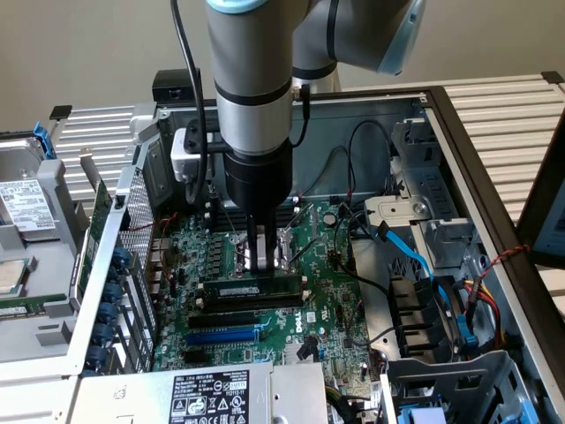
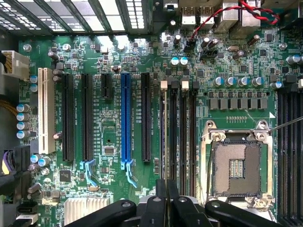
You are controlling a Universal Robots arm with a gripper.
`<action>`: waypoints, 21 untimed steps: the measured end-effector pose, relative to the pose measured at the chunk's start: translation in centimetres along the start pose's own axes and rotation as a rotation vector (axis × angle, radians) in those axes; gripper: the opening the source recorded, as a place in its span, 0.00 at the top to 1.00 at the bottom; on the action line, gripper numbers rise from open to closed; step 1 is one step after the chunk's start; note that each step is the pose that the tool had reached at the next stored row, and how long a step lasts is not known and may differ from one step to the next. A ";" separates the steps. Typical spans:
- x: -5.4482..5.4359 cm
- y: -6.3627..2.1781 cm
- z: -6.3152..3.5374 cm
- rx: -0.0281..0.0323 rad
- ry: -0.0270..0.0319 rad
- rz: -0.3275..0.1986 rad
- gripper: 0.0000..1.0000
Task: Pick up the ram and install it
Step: 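Insert the ram into the slot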
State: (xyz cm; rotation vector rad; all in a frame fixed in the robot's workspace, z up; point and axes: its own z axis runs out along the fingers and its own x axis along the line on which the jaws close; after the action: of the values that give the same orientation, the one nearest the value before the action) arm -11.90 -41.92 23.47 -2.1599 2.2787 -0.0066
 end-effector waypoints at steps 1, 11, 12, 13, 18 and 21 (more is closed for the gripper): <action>0.0 0.03 0.05 0.0014 0.0001 0.000 0.87; 0.0 0.30 0.16 0.0102 0.0004 0.004 0.87; 0.0 0.33 0.17 0.0108 0.0005 0.005 0.87; 0.0 0.35 0.18 0.0112 0.0003 0.005 0.87; 0.0 0.43 0.22 0.0136 0.0004 0.005 0.87; 0.0 0.51 0.25 0.0165 0.0003 0.005 0.87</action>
State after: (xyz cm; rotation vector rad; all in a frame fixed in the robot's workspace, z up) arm -12.41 -41.86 23.22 -2.1465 2.2760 -0.0255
